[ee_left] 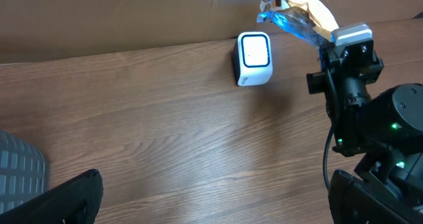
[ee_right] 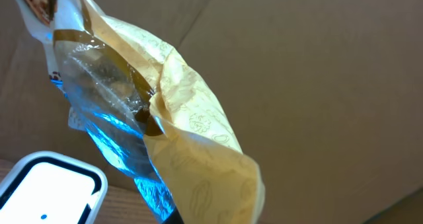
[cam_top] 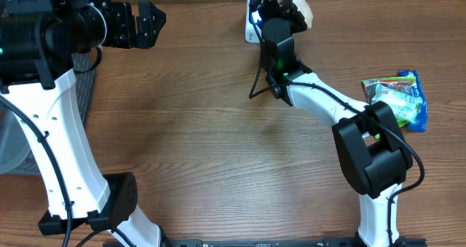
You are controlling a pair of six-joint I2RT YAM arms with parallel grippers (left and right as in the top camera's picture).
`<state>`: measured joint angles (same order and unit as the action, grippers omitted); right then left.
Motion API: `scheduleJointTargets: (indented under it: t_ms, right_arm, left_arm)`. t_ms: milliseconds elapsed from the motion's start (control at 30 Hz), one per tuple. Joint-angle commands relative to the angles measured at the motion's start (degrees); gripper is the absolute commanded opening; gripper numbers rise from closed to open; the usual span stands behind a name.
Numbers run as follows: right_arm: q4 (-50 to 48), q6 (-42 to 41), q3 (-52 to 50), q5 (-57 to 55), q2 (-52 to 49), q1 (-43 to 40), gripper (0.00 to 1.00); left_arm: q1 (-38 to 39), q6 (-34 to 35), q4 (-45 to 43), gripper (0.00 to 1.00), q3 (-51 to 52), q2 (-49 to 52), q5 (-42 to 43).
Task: Scan the item barcode
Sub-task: 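Hold the clear snack bag against the scanner face with the right gripper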
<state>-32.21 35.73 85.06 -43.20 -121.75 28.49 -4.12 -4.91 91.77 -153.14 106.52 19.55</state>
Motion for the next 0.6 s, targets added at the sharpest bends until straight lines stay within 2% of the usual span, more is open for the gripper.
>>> scheduleJointTargets:
  t_ms: [0, 233, 567]
  right_arm:
    - [-2.60, 3.50, 0.57, 0.87, -2.84, -0.04, 0.04]
    - [-14.10, 11.98, 0.57, 2.08, -7.52, -0.04, 0.04]
    - [-14.03, 13.79, 0.57, 2.99, -10.40, 0.00, 0.04]
  left_arm:
    - [0.28, -1.09, -0.07, 0.99, -0.35, 0.35, 0.83]
    - [0.28, -1.09, -0.07, 1.00, -0.35, 0.35, 0.83]
    - [0.28, -1.09, -0.07, 1.00, -0.35, 0.35, 0.83]
